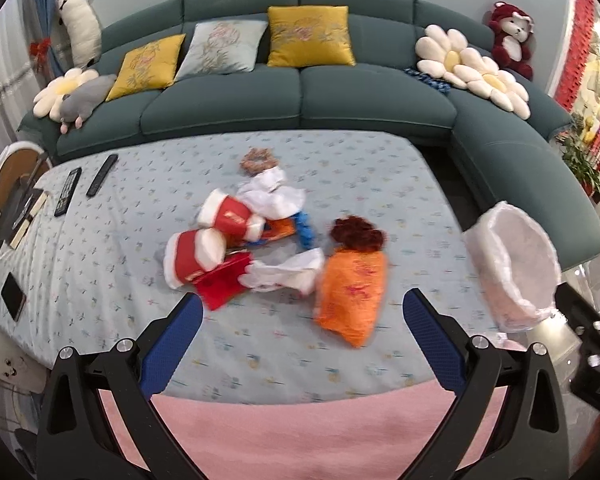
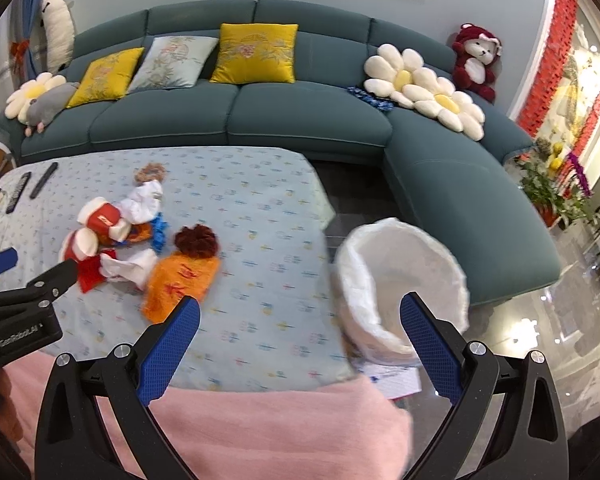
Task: Collect trash
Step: 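Reach the right tool to the orange candy bag and grasp it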
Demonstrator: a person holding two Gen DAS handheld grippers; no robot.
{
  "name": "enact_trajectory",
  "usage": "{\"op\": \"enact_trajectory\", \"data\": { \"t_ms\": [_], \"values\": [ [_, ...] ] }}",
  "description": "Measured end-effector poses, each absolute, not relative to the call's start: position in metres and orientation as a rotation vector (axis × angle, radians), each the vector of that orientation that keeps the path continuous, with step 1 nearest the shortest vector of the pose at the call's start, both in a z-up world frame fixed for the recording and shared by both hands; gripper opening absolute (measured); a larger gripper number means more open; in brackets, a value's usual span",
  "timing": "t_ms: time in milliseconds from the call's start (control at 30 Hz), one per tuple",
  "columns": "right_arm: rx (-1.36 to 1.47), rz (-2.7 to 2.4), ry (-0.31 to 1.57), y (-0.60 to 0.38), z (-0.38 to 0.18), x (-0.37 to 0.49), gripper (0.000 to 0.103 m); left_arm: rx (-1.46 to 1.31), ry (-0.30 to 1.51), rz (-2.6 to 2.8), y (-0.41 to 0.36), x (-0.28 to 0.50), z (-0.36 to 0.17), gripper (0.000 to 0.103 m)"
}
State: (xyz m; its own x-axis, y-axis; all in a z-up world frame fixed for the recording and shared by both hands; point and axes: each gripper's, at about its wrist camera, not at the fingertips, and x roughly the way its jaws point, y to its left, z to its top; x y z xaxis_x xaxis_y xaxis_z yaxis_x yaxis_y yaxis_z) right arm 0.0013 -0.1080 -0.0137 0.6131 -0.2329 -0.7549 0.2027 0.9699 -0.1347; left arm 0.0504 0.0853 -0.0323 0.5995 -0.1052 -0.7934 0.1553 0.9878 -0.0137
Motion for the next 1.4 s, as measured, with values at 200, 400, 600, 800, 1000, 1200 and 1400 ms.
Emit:
{"op": "enact_trajectory", "data": {
  "t_ms": [200, 400, 600, 800, 1000, 1200, 1400],
  "values": [
    [0.016, -0.177, 0.888, -0.071, -0.037, 0.032, 0.096, 0.054, 0.924, -0.117, 0.131, 0.075, -0.06, 0.095],
    [0.051, -0.147, 0.927, -0.042, -0.076, 0.066, 0.096, 0.026, 0.947, -0.104, 0.164, 0.099, -0.081, 0.096],
    [0.065, -0.136, 1.003, -0.021, -0.12, 0.094, 0.095, -0.046, 0.992, -0.096, 0.184, 0.118, -0.098, 0.096],
    [0.103, -0.133, 1.066, -0.01, -0.153, 0.111, 0.095, -0.021, 1.004, -0.119, 0.181, 0.128, -0.112, 0.096],
    [0.145, -0.139, 1.124, -0.013, -0.176, 0.121, 0.084, -0.038, 1.033, -0.15, 0.183, 0.136, -0.126, 0.096],
    [0.179, -0.124, 1.182, -0.012, -0.193, 0.128, 0.059, -0.044, 1.058, -0.148, 0.188, 0.14, -0.141, 0.096],
    [0.159, -0.103, 1.221, -0.006, -0.205, 0.129, 0.029, -0.023, 1.095, -0.161, 0.196, 0.142, -0.16, 0.095]
  ]
}}
